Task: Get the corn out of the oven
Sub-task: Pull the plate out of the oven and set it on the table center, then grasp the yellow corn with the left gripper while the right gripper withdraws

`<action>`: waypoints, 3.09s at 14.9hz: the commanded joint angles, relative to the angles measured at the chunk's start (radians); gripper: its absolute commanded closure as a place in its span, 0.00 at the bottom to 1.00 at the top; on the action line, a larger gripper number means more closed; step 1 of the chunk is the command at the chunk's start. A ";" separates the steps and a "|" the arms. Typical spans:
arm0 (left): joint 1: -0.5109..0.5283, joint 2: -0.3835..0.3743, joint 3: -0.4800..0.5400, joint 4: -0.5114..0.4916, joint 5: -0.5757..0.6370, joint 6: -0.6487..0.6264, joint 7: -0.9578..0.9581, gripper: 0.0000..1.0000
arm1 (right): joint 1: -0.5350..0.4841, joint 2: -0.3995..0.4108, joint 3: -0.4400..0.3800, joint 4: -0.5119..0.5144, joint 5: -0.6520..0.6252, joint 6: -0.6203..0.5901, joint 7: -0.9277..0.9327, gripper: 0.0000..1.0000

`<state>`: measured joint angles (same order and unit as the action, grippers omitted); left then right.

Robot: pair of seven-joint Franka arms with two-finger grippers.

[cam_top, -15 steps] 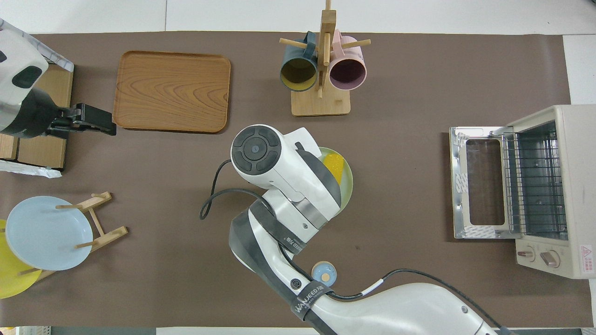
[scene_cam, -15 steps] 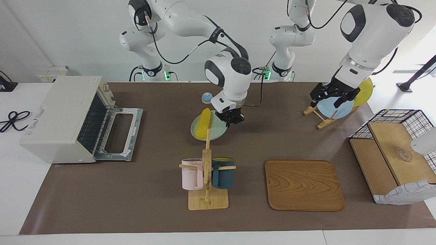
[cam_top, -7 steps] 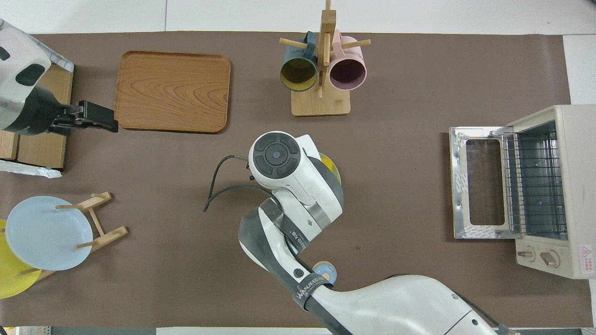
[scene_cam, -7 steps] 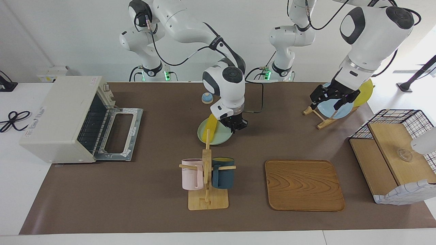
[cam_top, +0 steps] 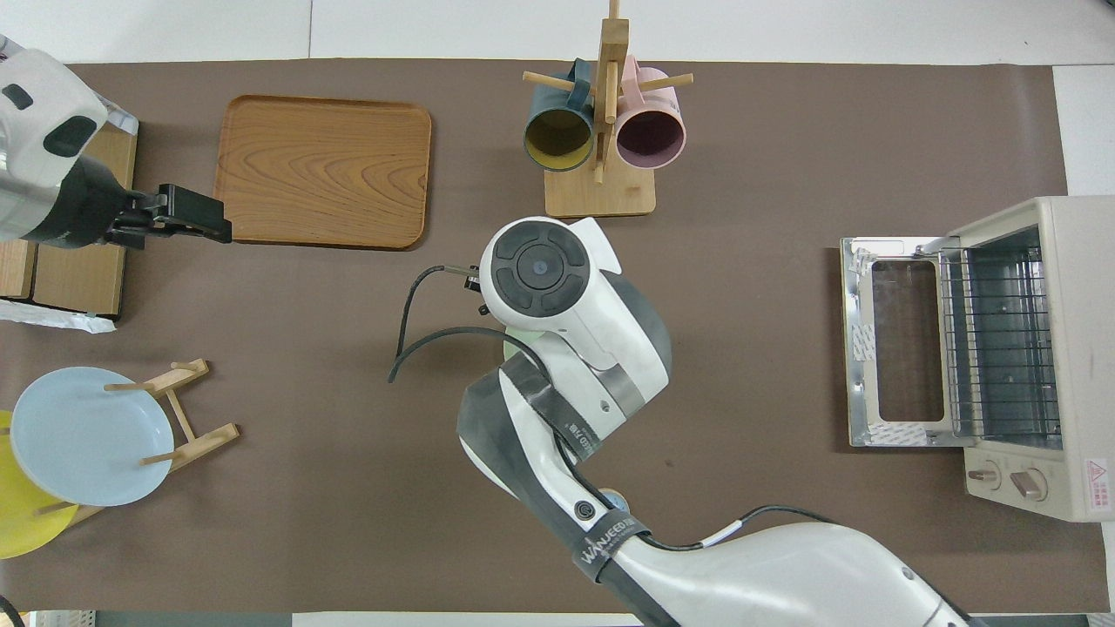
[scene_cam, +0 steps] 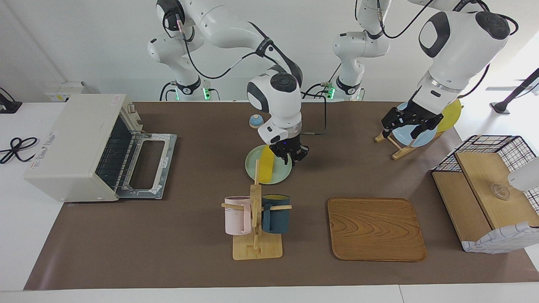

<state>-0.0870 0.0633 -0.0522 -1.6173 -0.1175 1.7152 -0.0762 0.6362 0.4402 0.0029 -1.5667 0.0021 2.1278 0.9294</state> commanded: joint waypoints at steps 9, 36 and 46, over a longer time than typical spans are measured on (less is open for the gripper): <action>-0.235 0.095 0.009 -0.045 -0.016 0.119 -0.121 0.00 | -0.346 -0.247 0.009 -0.490 -0.214 -0.088 -0.238 1.00; -0.611 0.398 0.015 -0.151 -0.031 0.629 -0.228 0.00 | -0.695 -0.515 0.011 -0.437 -0.314 -0.397 -0.827 1.00; -0.617 0.395 0.041 -0.107 -0.030 0.549 -0.278 1.00 | -0.684 -0.457 0.023 -0.127 -0.070 -0.568 -0.859 0.90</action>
<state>-0.6812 0.4621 -0.0517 -1.7563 -0.1464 2.3146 -0.3221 -0.0419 -0.0632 0.0267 -1.7636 -0.1199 1.5869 0.1107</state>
